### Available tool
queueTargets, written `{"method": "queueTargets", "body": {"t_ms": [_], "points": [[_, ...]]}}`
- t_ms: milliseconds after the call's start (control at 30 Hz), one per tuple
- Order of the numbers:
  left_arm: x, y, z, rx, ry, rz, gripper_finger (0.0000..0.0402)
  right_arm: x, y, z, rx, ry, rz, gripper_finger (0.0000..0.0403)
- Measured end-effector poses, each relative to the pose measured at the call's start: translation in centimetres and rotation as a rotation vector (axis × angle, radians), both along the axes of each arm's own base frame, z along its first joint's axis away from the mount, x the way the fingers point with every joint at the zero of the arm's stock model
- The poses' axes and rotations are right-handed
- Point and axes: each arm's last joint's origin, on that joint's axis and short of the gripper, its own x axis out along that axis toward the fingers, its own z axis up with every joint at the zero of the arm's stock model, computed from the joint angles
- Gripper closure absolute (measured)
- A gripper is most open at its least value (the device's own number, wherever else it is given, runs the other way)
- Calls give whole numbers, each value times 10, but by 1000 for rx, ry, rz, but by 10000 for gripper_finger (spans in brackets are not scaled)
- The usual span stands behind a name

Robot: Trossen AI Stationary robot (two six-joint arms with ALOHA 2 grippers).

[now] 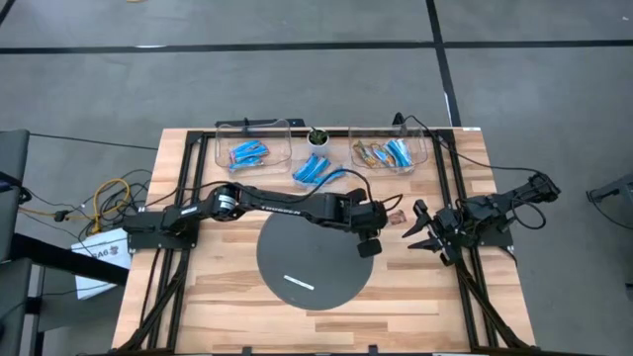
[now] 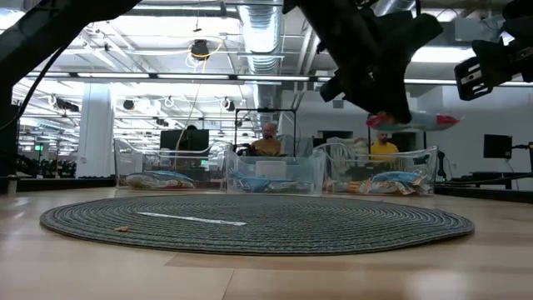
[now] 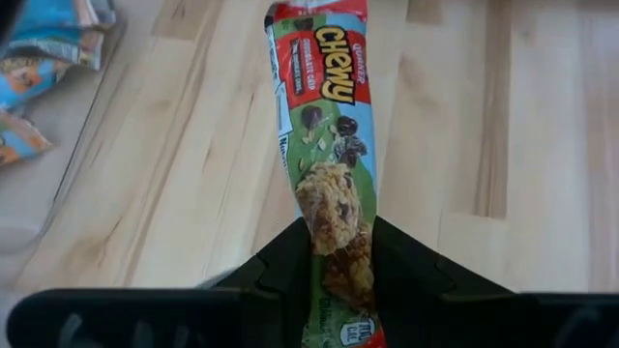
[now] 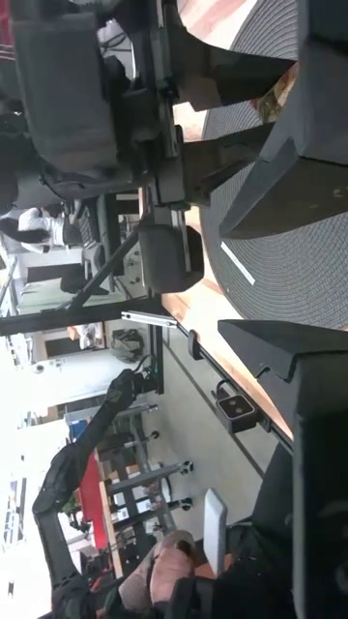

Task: Pick and place Granola Bars by type
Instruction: Put the red granola bar into the left transparent bin

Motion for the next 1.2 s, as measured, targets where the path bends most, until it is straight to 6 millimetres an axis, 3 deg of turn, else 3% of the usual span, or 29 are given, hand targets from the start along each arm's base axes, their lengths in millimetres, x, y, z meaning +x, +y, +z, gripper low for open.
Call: {"method": "queueTargets", "body": {"t_ms": [200,633,1200], "points": [[-9,1,4,16,63,8,311,0,0,0,0,0,0,262],[-49,7,46,177,222,40,312,0,0,0,0,0,-1,264],[-107,2,71,254,526,202,381,0,0,0,0,-1,0,263]]}}
